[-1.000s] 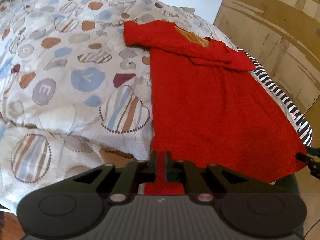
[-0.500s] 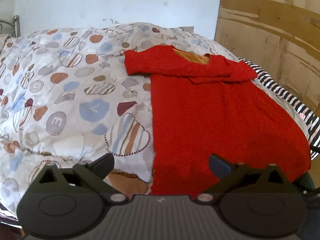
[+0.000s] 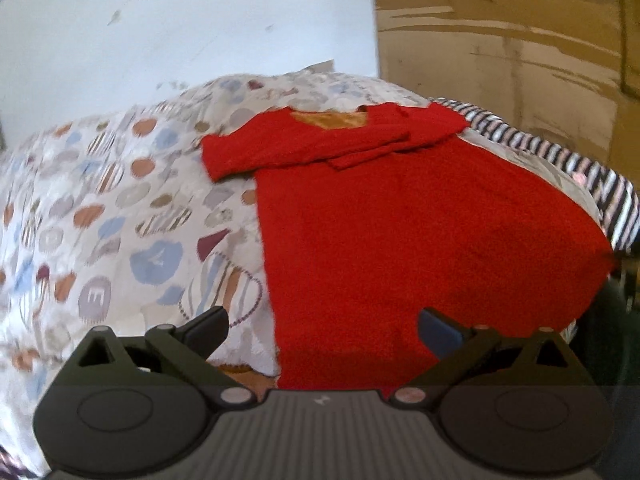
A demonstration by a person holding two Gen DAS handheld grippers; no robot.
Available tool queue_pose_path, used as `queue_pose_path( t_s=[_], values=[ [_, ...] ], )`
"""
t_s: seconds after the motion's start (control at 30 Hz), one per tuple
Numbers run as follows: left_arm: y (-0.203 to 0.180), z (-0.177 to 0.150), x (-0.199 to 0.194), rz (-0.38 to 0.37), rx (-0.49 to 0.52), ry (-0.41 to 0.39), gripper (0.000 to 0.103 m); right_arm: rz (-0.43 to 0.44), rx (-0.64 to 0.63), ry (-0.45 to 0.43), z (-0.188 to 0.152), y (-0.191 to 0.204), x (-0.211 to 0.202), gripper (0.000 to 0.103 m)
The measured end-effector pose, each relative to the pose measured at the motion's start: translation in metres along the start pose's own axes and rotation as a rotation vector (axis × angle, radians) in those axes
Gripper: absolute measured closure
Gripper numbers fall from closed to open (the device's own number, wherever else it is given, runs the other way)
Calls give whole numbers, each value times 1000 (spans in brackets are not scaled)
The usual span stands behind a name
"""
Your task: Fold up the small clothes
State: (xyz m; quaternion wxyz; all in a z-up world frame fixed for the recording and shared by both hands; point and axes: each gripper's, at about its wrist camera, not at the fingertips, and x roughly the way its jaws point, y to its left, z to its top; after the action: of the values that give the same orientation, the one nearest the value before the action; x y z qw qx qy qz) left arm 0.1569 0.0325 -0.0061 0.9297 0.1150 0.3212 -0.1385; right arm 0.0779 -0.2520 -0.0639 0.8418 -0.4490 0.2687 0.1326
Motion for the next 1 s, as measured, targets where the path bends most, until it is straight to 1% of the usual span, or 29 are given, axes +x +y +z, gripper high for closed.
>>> queue_pose_path(
  t_s=[0.07, 0.13, 0.27, 0.33, 0.37, 0.47, 0.57, 0.6, 0.67, 0.73, 0.8, 0.83, 0.87, 0.9, 0.93, 1.0],
  values=[
    [-9, -1, -3, -19, 35, -21, 0, 21, 55, -18, 7, -22, -3, 98],
    [-16, -3, -7, -56, 55, -43, 0, 56, 126, -45, 17, -45, -6, 98],
    [-32, -8, -16, -171, 97, -89, 0, 196, 326, -86, 35, -97, -2, 98],
    [-46, -11, -16, -214, 128, -101, 0, 259, 387, -86, 45, -117, 7, 98],
    [-53, -12, -14, -228, 143, -102, 0, 304, 432, -81, 50, -130, 14, 98],
    [-79, -16, 3, -249, 194, -77, 0, 397, 522, -66, 62, -156, 29, 98],
    [-99, -13, 25, -252, 241, -51, 1, 445, 582, -50, 68, -173, 38, 98],
    [-103, -9, 34, -240, 245, -28, 2, 463, 605, -44, 67, -174, 37, 98],
    [-107, -3, 52, -230, 224, 20, 9, 492, 650, -35, 69, -183, 45, 98],
    [-103, 1, 65, -223, 188, 56, 20, 516, 690, -28, 69, -187, 53, 98],
    [-95, 5, 74, -218, 142, 75, 27, 533, 723, -26, 68, -189, 60, 98],
    [-91, 7, 76, -219, 119, 79, 36, 538, 736, -25, 67, -190, 63, 98],
    [-86, 8, 77, -208, 104, 82, 42, 544, 748, -23, 66, -192, 65, 98],
    [-81, 9, 74, -194, 106, 85, 52, 550, 756, -22, 66, -193, 67, 98],
    [-77, 8, 73, -176, 114, 84, 57, 558, 768, -21, 65, -194, 69, 98],
    [-69, 7, 70, -128, 126, 79, 59, 571, 799, -22, 63, -197, 72, 98]
  ],
)
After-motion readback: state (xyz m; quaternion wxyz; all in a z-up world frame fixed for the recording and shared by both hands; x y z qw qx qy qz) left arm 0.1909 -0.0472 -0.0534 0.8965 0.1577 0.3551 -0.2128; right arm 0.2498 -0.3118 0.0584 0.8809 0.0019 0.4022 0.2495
